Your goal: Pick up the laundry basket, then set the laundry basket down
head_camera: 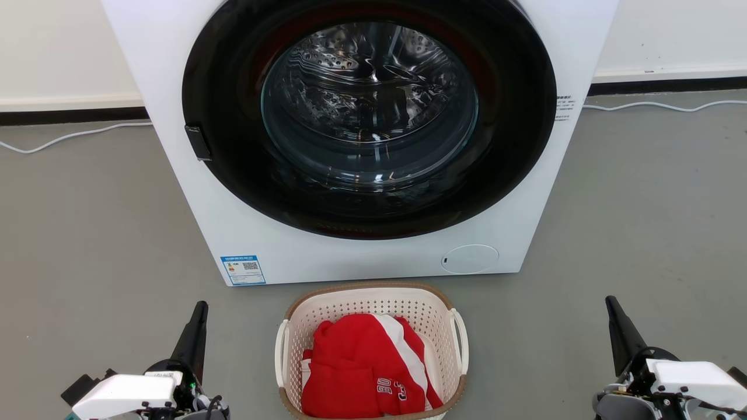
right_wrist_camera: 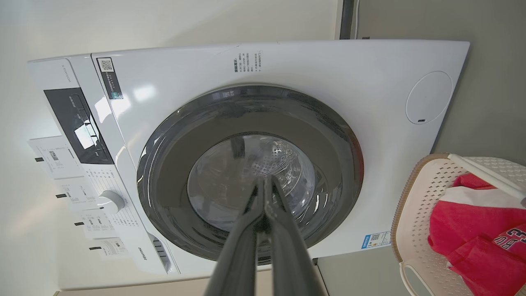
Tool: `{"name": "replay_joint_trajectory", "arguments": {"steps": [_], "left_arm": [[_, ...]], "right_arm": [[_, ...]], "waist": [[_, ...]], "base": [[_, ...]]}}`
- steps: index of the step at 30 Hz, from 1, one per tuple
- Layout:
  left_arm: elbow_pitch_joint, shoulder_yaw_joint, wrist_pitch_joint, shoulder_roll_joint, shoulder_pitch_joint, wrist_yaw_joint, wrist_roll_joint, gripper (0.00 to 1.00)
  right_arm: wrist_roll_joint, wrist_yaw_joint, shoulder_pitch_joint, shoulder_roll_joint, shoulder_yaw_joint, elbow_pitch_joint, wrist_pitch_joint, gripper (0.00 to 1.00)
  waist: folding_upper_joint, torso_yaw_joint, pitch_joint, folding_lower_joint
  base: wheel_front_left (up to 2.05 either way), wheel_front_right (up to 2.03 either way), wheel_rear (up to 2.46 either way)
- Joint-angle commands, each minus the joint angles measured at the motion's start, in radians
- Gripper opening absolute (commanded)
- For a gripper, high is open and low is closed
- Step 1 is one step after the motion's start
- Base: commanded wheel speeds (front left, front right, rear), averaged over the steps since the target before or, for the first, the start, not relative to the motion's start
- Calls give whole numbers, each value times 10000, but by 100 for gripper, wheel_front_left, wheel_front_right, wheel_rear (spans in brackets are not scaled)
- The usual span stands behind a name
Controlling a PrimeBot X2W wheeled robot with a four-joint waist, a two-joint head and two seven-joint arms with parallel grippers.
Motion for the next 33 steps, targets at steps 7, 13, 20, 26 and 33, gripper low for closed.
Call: {"name": "replay_joint_trajectory", "arguments": {"steps": [7, 13, 20, 26, 33], "left_arm": [[-294, 247, 18, 108, -543, -73, -60, 0], [-294, 247, 18, 108, -543, -73, -60, 0], [-294, 247, 18, 108, -543, -73, -60, 0], [-294, 247, 18, 108, -543, -73, -60, 0], [176, 4, 0, -36, 83, 4, 4, 100]], "right_arm": [[68, 73, -593, -47, 173, -294, 77, 0], [68, 73, -593, -47, 173, -294, 77, 0], [68, 73, -593, -47, 173, -294, 77, 0], [68, 73, -593, -47, 173, -294, 77, 0], [-4, -6, 99, 12, 27, 119, 0, 100]], "waist": [[0, 0, 0, 0], [0, 0, 0, 0], [0, 0, 0, 0], [0, 0, 0, 0], [0, 0, 0, 0]], "base": [[0, 0, 0], [0, 0, 0], [0, 0, 0], [0, 0, 0], [0, 0, 0]]}}
